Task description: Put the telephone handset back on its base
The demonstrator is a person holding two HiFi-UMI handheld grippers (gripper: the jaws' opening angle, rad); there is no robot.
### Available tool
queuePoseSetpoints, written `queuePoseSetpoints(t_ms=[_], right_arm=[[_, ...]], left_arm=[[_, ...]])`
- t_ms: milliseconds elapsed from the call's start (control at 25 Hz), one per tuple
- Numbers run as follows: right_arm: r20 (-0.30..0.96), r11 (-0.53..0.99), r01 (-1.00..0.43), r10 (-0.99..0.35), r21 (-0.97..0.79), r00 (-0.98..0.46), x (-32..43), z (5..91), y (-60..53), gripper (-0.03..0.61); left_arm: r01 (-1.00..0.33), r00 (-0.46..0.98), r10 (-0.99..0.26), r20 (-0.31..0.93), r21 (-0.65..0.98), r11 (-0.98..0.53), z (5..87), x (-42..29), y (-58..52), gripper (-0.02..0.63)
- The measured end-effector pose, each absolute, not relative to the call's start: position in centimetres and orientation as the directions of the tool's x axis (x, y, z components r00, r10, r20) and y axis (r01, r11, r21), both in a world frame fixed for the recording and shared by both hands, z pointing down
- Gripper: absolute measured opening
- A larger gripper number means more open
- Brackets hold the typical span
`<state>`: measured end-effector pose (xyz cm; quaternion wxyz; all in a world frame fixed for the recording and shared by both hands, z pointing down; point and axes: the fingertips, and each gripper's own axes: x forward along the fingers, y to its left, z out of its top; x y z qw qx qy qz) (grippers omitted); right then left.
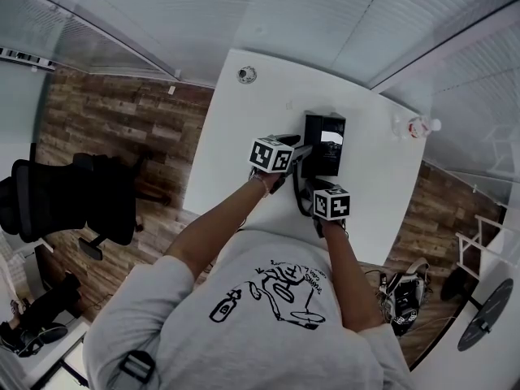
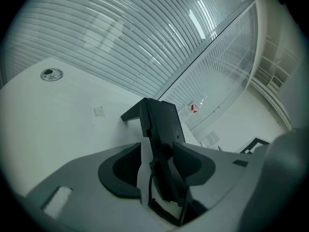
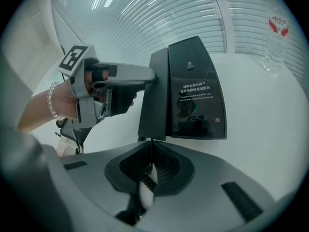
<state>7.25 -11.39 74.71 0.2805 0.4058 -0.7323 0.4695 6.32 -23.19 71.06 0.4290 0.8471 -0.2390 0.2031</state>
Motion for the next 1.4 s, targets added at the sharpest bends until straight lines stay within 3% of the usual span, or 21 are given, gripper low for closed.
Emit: queuePoseSetpoints(t_ms=[1160,1400], right_arm=[[0.805,0.205,-0.867,-0.322,-0.455,-0.498,6.8,76.2,-11.8,0.009],[0.783,0.236,-0.852,-0.336,-0.467,-0.523,6.5,75.1,-11.7,0.009]], left_arm=[[-0.601,0.786,-0.275,0.553,0.585,-0.544,70.6,6.9,-23.5,0.187],[-0.570,0.793,-0.211,0.571,0.576,-0.585,70.8,7.0,-21.6,0.183]])
